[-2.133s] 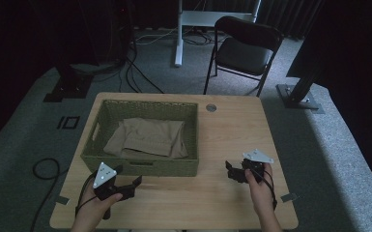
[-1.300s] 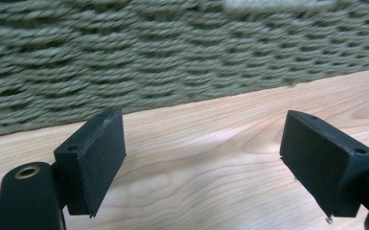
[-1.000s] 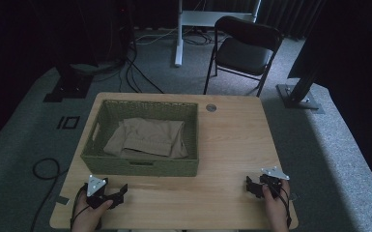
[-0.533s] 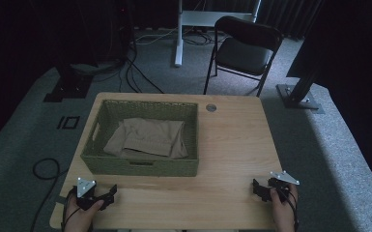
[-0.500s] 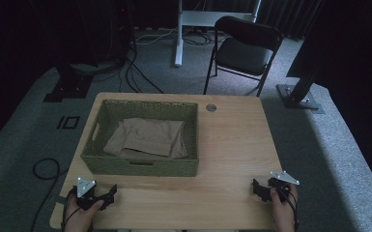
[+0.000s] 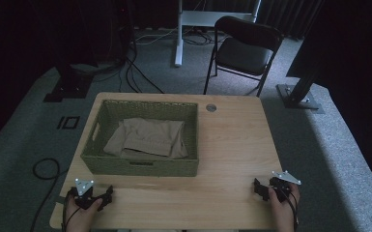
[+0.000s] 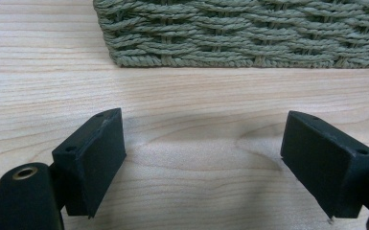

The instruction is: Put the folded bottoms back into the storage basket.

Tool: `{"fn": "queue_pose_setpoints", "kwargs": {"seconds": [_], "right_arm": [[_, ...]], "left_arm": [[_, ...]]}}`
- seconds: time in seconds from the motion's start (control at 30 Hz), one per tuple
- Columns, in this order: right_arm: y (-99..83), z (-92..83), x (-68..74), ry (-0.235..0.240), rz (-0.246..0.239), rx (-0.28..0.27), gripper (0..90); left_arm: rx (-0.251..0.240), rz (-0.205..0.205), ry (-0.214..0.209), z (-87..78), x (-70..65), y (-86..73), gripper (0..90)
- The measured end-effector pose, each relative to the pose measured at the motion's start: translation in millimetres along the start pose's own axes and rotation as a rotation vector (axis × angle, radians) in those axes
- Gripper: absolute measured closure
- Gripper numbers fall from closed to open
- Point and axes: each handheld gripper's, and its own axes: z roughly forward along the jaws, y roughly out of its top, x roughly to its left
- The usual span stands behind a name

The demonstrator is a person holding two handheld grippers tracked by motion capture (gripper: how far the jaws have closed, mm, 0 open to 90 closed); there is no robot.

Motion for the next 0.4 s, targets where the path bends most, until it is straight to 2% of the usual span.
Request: {"fn": "queue_pose_setpoints", "kwargs": {"seconds": [0.1,0.2,0.4], "right_arm": [[0.1,0.2,0.3,-0.004,0.004,0.0,11.6],[0.6,0.6,1.2,-0.012,0.015,0.0,11.6],[0.8,0.8,1.5,-0.016,0.017,0.001,11.4]], "left_arm": [[0.003,0.0,0.01,0.0,-0.3,0.1,16.0],[0.012,0.033,0.044,0.8,-2.0,-0.6,16.0],[0.012,0.03,0.046,0.9,-2.0,-0.6,15.7]]}}
